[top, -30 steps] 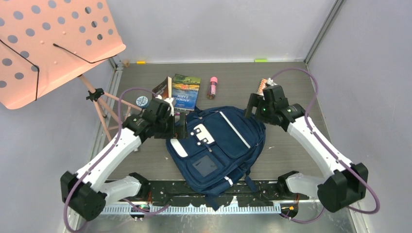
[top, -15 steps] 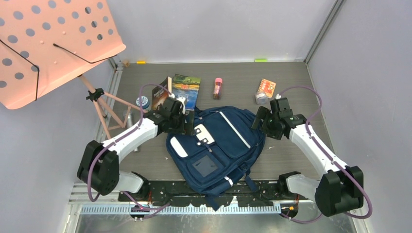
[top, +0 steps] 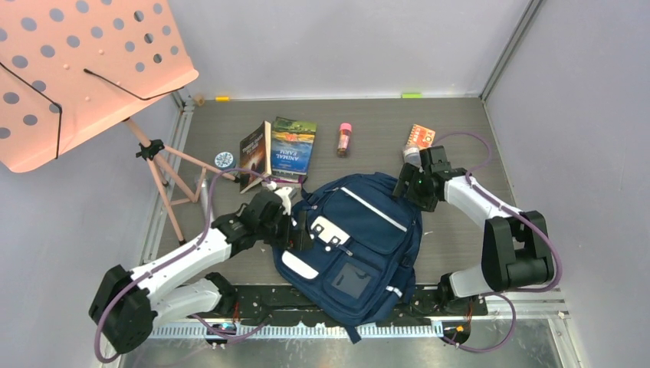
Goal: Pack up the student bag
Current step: Adjust the student bag at the center of the board.
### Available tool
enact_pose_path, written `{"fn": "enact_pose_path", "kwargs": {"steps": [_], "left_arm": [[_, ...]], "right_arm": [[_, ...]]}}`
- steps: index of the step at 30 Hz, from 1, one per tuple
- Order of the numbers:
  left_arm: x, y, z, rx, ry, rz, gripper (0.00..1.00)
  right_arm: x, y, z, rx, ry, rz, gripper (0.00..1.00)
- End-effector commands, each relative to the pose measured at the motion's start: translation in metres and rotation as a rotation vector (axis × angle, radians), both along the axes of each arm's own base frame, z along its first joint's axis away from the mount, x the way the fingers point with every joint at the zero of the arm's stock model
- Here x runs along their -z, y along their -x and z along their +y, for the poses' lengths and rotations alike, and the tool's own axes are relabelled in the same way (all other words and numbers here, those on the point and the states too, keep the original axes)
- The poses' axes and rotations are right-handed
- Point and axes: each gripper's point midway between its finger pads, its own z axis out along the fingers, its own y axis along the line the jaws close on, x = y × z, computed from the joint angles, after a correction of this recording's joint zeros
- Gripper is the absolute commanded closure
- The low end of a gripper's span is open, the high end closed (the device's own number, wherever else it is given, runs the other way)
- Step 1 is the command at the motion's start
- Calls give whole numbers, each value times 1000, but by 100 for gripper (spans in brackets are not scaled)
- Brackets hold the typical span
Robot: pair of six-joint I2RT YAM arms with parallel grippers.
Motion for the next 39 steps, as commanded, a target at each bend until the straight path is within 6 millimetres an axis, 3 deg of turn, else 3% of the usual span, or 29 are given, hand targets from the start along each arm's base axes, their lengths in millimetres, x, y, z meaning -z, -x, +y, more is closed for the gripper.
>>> {"fn": "enact_pose_path", "kwargs": {"steps": [1,6,11,15,19,22,26,29,32,34,38,39], "left_arm": [[-14,36,-17,47,140,76,11],[-24,61,-36,121,269,95,11],[-32,74,-44,207,305,103,11],[-50,52,-26,137,180,-11,7],[-70,35,0,76,21,-73,0],[-79,21,14,38,-62,-87,0],[-72,-7,41,-88,-133,-79,0],[-63,-25,61,-225,-106,-58,0],[-57,-34,64,-312,-16,-42,1],[-50,-33,60,-337,40,-17,5],[-23,-21,60,-378,62,62,23],[-18,-18,60,-383,67,73,27]], "right_arm": [[-15,-29,36,-93,-162,-90,18],[-19,-38,60,-178,-272,-118,36],[-21,-40,85,-289,-250,-125,41],[-27,-38,84,-295,-183,-141,40],[-51,-42,59,-260,-44,-210,26],[-83,-39,46,-272,24,-286,22],[-133,-37,52,-326,3,-423,20],[-169,-32,74,-407,-56,-518,20],[-190,-20,108,-529,-90,-579,20],[-198,-11,134,-619,-114,-612,20],[-203,6,189,-790,-193,-662,21],[-197,9,204,-833,-203,-652,21]]}}
